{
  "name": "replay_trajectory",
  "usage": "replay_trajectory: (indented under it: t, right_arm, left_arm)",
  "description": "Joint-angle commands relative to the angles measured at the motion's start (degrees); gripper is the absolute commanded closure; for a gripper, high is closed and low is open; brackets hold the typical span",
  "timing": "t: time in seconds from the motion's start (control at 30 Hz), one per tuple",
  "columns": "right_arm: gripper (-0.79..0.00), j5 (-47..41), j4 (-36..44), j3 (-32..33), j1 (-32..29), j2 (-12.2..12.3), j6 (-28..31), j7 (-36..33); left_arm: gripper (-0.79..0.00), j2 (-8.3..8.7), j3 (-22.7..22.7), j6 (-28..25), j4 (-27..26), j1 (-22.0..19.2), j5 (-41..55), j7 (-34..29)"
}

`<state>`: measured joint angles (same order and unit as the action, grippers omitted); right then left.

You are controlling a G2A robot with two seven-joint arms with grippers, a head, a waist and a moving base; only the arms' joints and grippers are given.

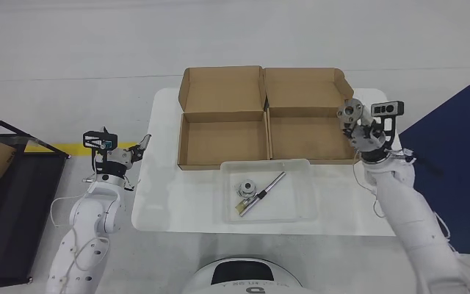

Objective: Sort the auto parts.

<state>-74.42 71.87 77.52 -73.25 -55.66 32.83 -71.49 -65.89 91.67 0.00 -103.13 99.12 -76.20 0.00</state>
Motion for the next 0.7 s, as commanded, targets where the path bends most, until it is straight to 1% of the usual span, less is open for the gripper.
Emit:
replay_trajectory:
  t: [0.0, 0.17, 0.23, 0.43, 0.6, 0.67]
  right_arm:
    - [0.000, -0.6, -1.3, 1.2, 0.4, -1.0, -1.7, -1.7]
    - [0.000, -0.2, -3.9, 4.3, 1.2, -3.4, -4.3, -4.4]
    - [0.000, 1.7, -4.6, 5.9, 1.4, -4.2, -3.4, -3.4]
    - [0.000, 11.9, -5.2, 9.1, 0.4, -5.9, 4.3, 4.3]
    - [0.000, 23.3, -6.1, 10.1, -0.4, -6.3, 13.8, 13.8]
    - [0.000, 31.2, -7.3, 11.2, -0.6, -6.1, 19.2, 19.2]
  left_arm:
    - [-0.785, 0.00, 0.0, 0.0, 0.0, 0.0, 0.0, 0.0]
    - [-0.785, 0.00, 0.0, 0.0, 0.0, 0.0, 0.0, 0.0]
    - [-0.785, 0.00, 0.0, 0.0, 0.0, 0.0, 0.0, 0.0]
    - [-0.785, 0.00, 0.0, 0.0, 0.0, 0.0, 0.0, 0.0]
    - [-0.785, 0.00, 0.0, 0.0, 0.0, 0.0, 0.0, 0.0]
    - [-0.785, 0.00, 0.0, 0.0, 0.0, 0.0, 0.0, 0.0]
